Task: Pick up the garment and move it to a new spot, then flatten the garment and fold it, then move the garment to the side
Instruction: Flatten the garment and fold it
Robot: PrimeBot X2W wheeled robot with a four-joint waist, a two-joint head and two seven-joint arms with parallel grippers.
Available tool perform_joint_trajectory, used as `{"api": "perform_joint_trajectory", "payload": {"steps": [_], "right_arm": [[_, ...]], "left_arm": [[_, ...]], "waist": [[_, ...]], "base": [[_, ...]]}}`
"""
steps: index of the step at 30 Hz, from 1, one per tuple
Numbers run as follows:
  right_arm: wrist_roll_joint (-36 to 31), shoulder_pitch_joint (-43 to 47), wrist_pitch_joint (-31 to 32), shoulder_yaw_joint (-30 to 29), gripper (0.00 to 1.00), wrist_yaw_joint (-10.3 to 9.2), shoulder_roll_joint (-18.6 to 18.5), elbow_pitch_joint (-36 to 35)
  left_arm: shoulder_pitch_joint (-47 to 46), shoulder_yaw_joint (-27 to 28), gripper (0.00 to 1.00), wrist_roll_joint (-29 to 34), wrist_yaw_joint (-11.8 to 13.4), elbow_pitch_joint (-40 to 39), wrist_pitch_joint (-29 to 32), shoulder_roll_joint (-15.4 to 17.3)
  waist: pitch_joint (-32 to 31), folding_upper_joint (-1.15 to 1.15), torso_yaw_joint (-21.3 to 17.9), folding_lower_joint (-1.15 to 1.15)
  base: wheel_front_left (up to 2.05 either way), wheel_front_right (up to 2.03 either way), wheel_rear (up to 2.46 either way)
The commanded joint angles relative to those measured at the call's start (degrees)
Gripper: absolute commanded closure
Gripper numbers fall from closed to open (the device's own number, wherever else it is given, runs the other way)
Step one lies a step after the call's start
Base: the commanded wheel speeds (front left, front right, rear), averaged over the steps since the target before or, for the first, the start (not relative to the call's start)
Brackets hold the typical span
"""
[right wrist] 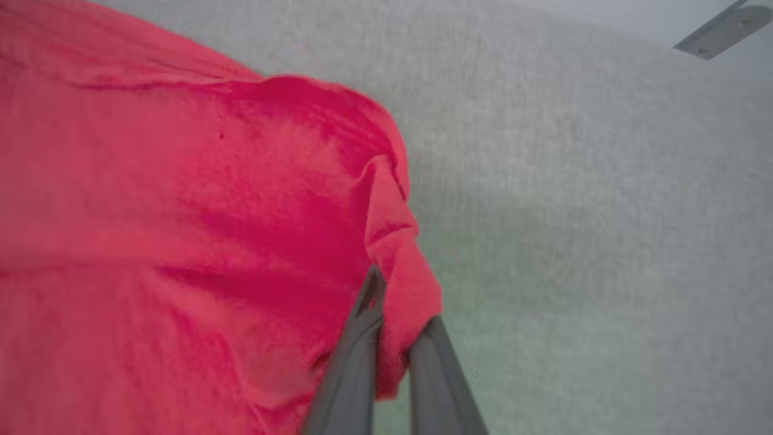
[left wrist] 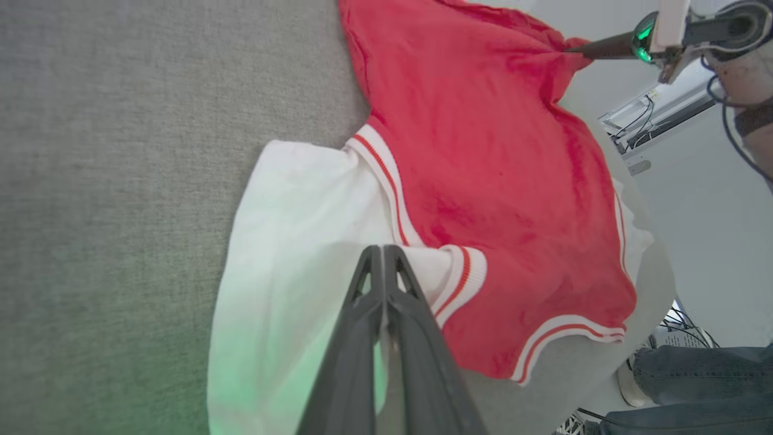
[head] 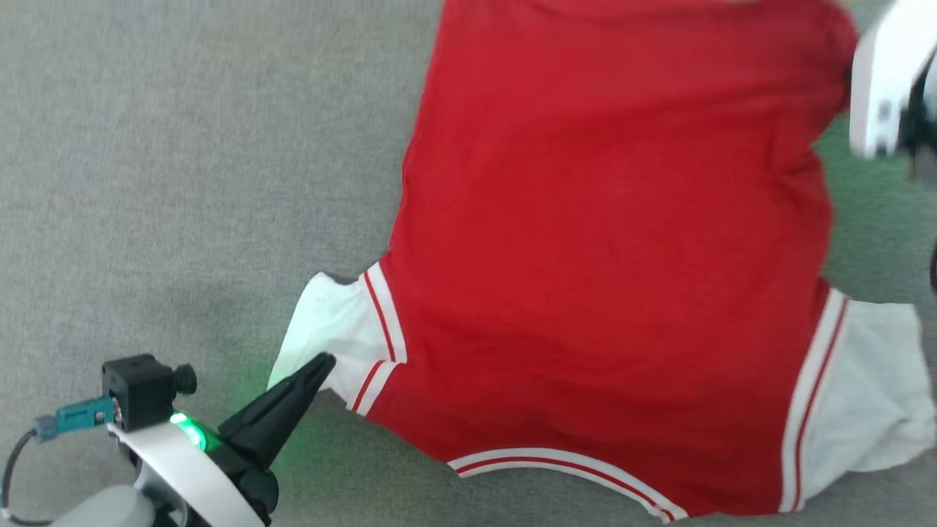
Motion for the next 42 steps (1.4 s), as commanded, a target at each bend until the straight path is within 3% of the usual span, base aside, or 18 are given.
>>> {"api": "perform_joint_trajectory", "payload": {"steps": [1, 6, 9, 10, 13, 20, 27, 28, 29, 38, 42], "right_arm": [[3.05, 4.90, 1.43, 2.70, 1.00, -0.04, -2.31, -3.56], [10.70, 19.06, 5.28, 6.30, 1.00, -0.04, -7.89, -16.53], [14.86, 29.09, 8.35, 5.48, 1.00, -0.04, -9.63, -24.66], [16.90, 36.55, 10.55, 4.43, 1.00, -0.04, -10.40, -29.72], [18.88, 47.60, 12.88, 2.45, 1.00, -0.04, -9.50, -36.94], [18.26, 65.84, 14.22, 1.39, 1.00, -0.04, -5.31, -46.47], [17.13, 70.67, 11.04, 4.32, 1.00, -0.04, -2.35, -49.42], [16.75, 70.18, 10.37, 4.32, 0.43, -0.04, -2.60, -49.67], [16.55, 69.74, 9.82, 4.26, 0.00, -0.04, -3.01, -50.13], [19.46, 63.62, 11.54, -6.12, 0.00, -0.04, -4.08, -63.08], [18.01, 53.69, 8.43, -6.51, 0.00, -0.03, -5.22, -60.56]], "left_arm": [[1.63, 0.74, 1.00, -0.18, 0.15, 0.29, -0.28, -0.39], [4.55, 2.21, 1.00, -0.19, 0.15, 0.96, -0.28, -0.73], [6.53, 3.88, 1.00, -0.21, 0.15, 1.36, -0.28, -1.31], [7.86, 4.88, 1.00, -0.17, 0.15, 1.55, -0.28, -1.85], [9.69, 6.16, 1.00, 0.17, 0.15, 2.07, -0.28, -2.64], [11.63, 7.06, 1.00, 0.94, 0.15, 2.55, -0.28, -3.49], [12.48, 7.12, 1.00, 0.80, 0.15, 3.04, -0.28, -3.47], [12.52, 7.00, 1.00, 0.82, 0.15, 3.11, -0.28, -3.45], [12.57, 6.87, 1.00, 0.87, 0.15, 3.16, -0.28, -3.46], [11.69, 6.21, 1.00, 1.34, 0.15, 2.51, -0.28, -4.11], [11.05, 5.54, 1.00, 1.32, 0.15, 2.35, -0.28, -4.75]], "waist": [[-2.88, 0.00, -1.82, 0.00], [-6.16, 0.00, -3.23, 0.00], [-8.01, 0.00, -4.03, 0.00], [-9.03, 0.00, -4.35, 0.00], [-10.20, 0.00, -4.71, 0.00], [-11.39, 0.00, -4.80, 0.00], [-12.02, 0.00, -5.27, 0.00], [-12.15, 0.00, -5.35, 0.00], [-12.29, 0.00, -5.40, 0.00], [-11.48, 0.00, -3.97, 0.00], [-10.38, 0.00, -3.24, 0.00]], "base": [[0.00, 0.00, 0.00], [0.00, 0.00, 0.00], [0.00, 0.00, 0.00], [0.00, 0.00, 0.00], [0.00, 0.00, 0.00], [0.00, 0.00, 0.00], [0.00, 0.00, 0.00], [0.00, 0.00, 0.00], [0.00, 0.00, 0.00], [0.00, 0.00, 0.00], [0.00, 0.00, 0.00]]}}
